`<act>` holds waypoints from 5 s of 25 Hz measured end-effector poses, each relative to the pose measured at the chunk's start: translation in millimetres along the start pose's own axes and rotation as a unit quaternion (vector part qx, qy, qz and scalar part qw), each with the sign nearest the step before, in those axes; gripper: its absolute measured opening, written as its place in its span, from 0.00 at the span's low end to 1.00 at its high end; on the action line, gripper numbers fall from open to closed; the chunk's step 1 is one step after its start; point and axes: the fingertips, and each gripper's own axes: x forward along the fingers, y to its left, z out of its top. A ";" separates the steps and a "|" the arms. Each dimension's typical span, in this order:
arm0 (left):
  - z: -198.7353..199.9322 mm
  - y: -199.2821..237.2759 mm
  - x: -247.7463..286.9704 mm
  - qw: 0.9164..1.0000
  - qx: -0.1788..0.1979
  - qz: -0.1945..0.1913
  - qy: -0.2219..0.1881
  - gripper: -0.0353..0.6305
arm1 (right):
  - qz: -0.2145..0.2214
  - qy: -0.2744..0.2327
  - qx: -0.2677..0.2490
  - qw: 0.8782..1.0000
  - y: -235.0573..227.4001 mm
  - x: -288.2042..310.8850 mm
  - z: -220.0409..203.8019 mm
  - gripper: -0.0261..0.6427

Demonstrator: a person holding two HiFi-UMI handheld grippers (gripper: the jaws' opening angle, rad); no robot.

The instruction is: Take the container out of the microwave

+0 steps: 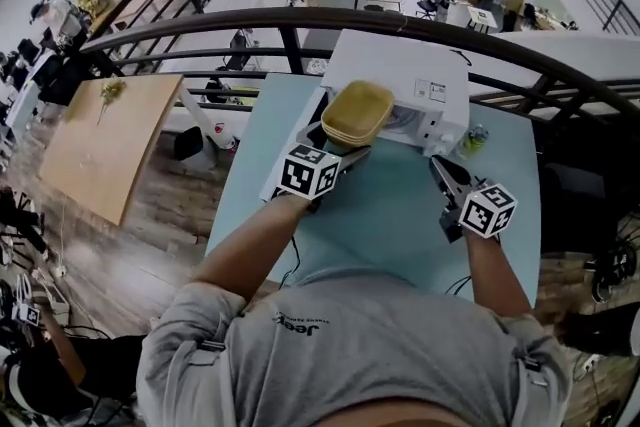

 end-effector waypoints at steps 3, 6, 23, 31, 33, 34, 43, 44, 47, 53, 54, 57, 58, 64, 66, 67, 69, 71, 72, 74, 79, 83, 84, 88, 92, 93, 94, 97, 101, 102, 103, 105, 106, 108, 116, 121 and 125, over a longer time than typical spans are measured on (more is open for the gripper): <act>28.9 13.2 -43.1 1.000 0.011 -0.009 -0.028 0.80 | -0.013 -0.022 -0.016 1.000 31.0 4.1 30.4 0.07; 50.0 11.7 -80.2 0.998 0.022 -0.017 -0.054 0.80 | -0.020 -0.045 -0.034 0.998 58.3 -8.5 53.5 0.06; 129.3 -65.0 -233.3 0.987 0.073 0.030 -0.141 0.80 | 0.018 -0.095 -0.104 0.990 147.8 -95.4 148.6 0.07; 128.1 -60.4 -271.7 0.981 0.058 0.096 -0.157 0.80 | 0.092 -0.091 -0.130 0.983 171.3 -80.1 168.6 0.07; 125.0 -64.5 -280.1 0.979 0.047 0.112 -0.162 0.80 | 0.113 -0.086 -0.134 0.981 176.9 -80.6 169.5 0.07; 123.6 -68.7 -282.1 0.978 0.044 0.120 -0.163 0.80 | 0.122 -0.084 -0.136 0.980 178.0 -82.8 169.5 0.06; 86.7 -124.7 -288.0 0.967 0.012 0.196 -0.162 0.80 | 0.219 -0.056 -0.139 0.964 187.5 -103.4 150.3 0.07; 78.2 -128.8 -290.3 0.966 0.006 0.205 -0.160 0.80 | 0.230 -0.052 -0.141 0.961 191.6 -104.3 144.9 0.07; 55.0 -135.8 -295.1 0.961 -0.016 0.230 -0.156 0.80 | 0.264 -0.044 -0.161 0.950 205.4 -104.9 129.2 0.07; 2.5 -127.8 -317.4 0.950 -0.042 0.282 -0.128 0.80 | 0.321 -0.018 -0.146 0.936 239.7 -93.5 96.2 0.07; -7.7 -122.5 -321.4 0.948 -0.050 0.287 -0.125 0.80 | 0.327 -0.013 -0.143 0.934 245.3 -89.1 89.0 0.07; -38.3 -104.0 -332.6 0.944 -0.072 0.297 -0.120 0.80 | 0.339 0.003 -0.141 0.930 261.9 -73.8 66.1 0.06; -48.1 -98.1 -336.0 0.944 -0.077 0.299 -0.118 0.80 | 0.340 0.008 -0.141 0.930 267.3 -68.2 58.4 0.07; -101.0 -59.2 -352.0 0.944 -0.092 0.301 -0.096 0.80 | 0.348 0.033 -0.137 0.927 308.7 -31.0 19.6 0.07; -118.0 -44.3 -355.6 0.946 -0.099 0.297 -0.088 0.80 | 0.350 0.039 -0.136 0.926 323.1 -17.6 7.3 0.07; -126.6 -36.7 -357.2 0.947 -0.102 0.295 -0.083 0.80 | 0.351 0.042 -0.136 0.926 330.0 -10.8 0.5 0.07; -142.6 -22.1 -359.4 0.949 -0.105 0.288 -0.074 0.80 | 0.349 0.051 -0.134 0.926 342.2 3.0 -14.1 0.07; -157.6 -8.5 -360.0 0.952 -0.107 0.279 -0.067 0.80 | 0.345 0.063 -0.130 0.928 352.5 17.0 -29.9 0.07; -165.7 -2.4 -359.5 0.954 -0.108 0.273 -0.063 0.80 | 0.342 0.069 -0.128 0.928 357.2 23.3 -38.5 0.07; -183.8 7.9 -356.7 0.957 -0.111 0.261 -0.054 0.80 | 0.335 0.081 -0.130 0.930 365.4 33.8 -56.9 0.07; -233.0 27.7 -341.1 0.965 -0.117 0.232 -0.024 0.80 | 0.316 0.115 -0.123 0.934 374.7 53.5 -104.6 0.07; -266.1 35.7 -325.6 0.971 -0.114 0.210 -0.004 0.80 | 0.302 0.139 -0.122 0.935 380.1 60.1 -138.9 0.07; -273.9 36.9 -321.6 0.972 -0.112 0.205 0.001 0.80 | 0.299 0.145 -0.123 0.935 380.8 61.2 -146.5 0.07; -306.5 39.7 -306.2 0.976 -0.109 0.189 0.028 0.80 | 0.282 0.166 -0.124 0.937 379.6 62.9 -172.6 0.07; -334.2 41.8 -293.3 0.977 -0.108 0.175 0.053 0.80 | 0.264 0.183 -0.120 0.939 375.6 61.6 -192.8 0.07; -340.1 42.4 -290.2 0.977 -0.107 0.173 0.059 0.80 | 0.261 0.186 -0.119 0.940 374.3 61.0 -197.0 0.07; -345.7 42.9 -287.1 0.977 -0.107 0.171 0.064 0.80 | 0.257 0.190 -0.118 0.940 373.3 60.2 -200.8 0.07; -361.6 44.5 -278.8 0.977 -0.103 0.168 0.081 0.80 | 0.249 0.198 -0.114 0.941 371.1 57.6 -209.5 0.07; -374.5 46.1 -269.0 0.977 -0.097 0.164 0.093 0.80 | 0.239 0.203 -0.110 0.943 367.9 54.2 -217.0 0.07; -375.9 46.6 -266.4 0.978 -0.094 0.163 0.094 0.80 | 0.237 0.204 -0.110 0.943 367.0 53.4 -217.9 0.07; -377.4 47.3 -263.8 0.978 -0.091 0.162 0.096 0.80 | 0.235 0.205 -0.110 0.944 365.8 52.6 -218.7 0.07; -382.6 48.8 -257.8 0.978 -0.082 0.161 0.104 0.80 | 0.228 0.208 -0.109 0.945 362.0 50.4 -219.4 0.07; -387.1 48.9 -254.8 0.978 -0.079 0.160 0.111 0.79 | 0.224 0.209 -0.108 0.946 359.4 49.3 -219.5 0.07; -397.0 48.8 -249.7 0.976 -0.078 0.157 0.127 0.79 | 0.217 0.210 -0.107 0.947 353.6 47.5 -219.1 0.07; -439.3 52.1 -242.3 0.964 -0.052 0.161 0.204 0.79 | 0.198 0.210 -0.106 0.952 336.1 38.9 -214.8 0.07; -453.5 55.0 -240.0 0.959 -0.060 0.161 0.227 0.79 | 0.190 0.212 -0.105 0.953 328.2 34.9 -213.1 0.07; -453.1 55.1 -236.0 0.958 -0.062 0.152 0.234 0.79 | 0.186 0.213 -0.103 0.954 322.8 36.5 -212.6 0.07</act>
